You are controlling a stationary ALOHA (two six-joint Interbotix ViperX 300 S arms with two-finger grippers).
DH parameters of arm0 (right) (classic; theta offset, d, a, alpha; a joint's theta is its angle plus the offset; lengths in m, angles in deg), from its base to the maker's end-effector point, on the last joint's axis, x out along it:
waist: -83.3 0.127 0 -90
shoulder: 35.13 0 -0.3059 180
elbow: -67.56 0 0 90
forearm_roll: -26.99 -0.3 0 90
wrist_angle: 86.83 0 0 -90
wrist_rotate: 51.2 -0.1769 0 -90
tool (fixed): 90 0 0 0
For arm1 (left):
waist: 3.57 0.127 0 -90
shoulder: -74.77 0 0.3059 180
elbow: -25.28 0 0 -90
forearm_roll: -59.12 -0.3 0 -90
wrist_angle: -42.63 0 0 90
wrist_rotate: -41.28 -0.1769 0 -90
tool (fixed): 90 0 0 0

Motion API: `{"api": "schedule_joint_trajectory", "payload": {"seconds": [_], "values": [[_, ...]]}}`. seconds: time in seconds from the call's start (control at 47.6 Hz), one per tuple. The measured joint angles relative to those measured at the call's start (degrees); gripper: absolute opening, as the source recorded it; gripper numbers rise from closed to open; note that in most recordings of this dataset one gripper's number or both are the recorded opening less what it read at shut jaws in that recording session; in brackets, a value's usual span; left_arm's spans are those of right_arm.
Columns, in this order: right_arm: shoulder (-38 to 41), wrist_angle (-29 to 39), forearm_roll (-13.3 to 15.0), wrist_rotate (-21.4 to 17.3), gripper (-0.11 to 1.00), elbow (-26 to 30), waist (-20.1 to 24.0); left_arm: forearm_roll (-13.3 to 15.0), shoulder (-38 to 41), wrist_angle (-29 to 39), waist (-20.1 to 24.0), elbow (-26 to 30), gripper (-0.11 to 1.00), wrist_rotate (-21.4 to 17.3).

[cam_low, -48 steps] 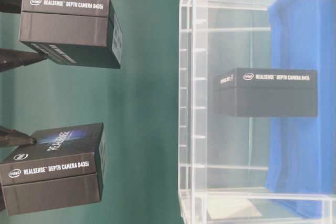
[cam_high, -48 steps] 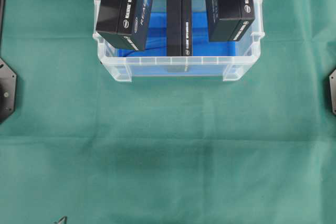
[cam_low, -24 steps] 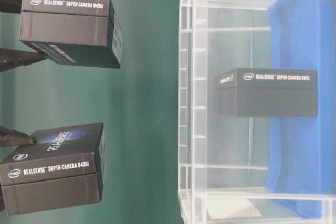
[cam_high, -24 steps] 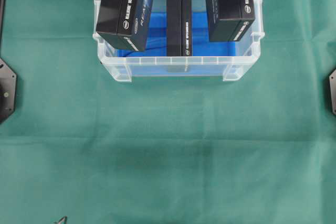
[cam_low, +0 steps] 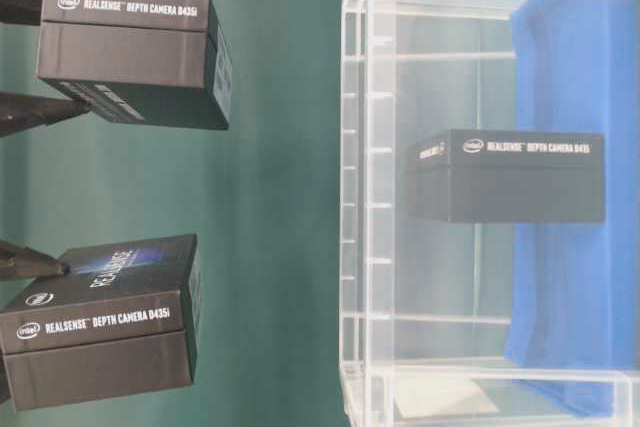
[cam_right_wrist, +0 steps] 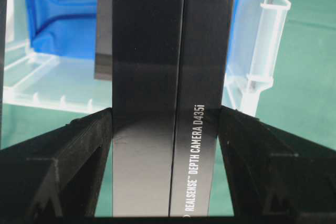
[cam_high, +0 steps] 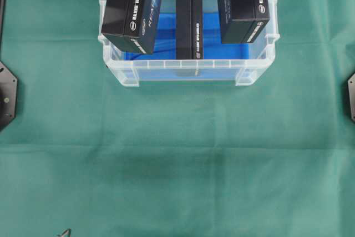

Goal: Take the box out of the case with both arms.
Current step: 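Lift both held boxes straight up out of the bin, then carry both boxes toward the front of the table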

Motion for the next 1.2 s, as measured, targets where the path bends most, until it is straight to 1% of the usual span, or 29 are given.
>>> {"api": "schedule_joint_trajectory", "payload": {"seconds": [0.463, 0.694, 0.883, 1.114, 1.198], "values": [[0.0, 0.0, -0.1, -0.1, 0.65, 0.0, 0.2, -0.1, 0.0, 0.0, -0.1, 0.0, 0.63, 0.0], [0.0, 0.0, 0.4, -0.1, 0.65, 0.0, 0.4, -0.1, 0.0, 0.0, -0.4, 0.0, 0.63, 0.2], [-0.1, 0.1, 1.2, 0.0, 0.65, 0.0, 1.4, -0.1, 0.0, 0.0, -1.1, -0.6, 0.63, 0.7], [0.0, 0.5, 1.2, -0.4, 0.65, 0.0, 3.6, -0.4, 0.0, 0.0, -2.5, -0.9, 0.63, 3.2], [0.0, 0.9, 1.3, -0.6, 0.65, 0.0, 4.5, -0.5, 0.0, 0.0, -3.4, -1.1, 0.63, 4.7]]}}
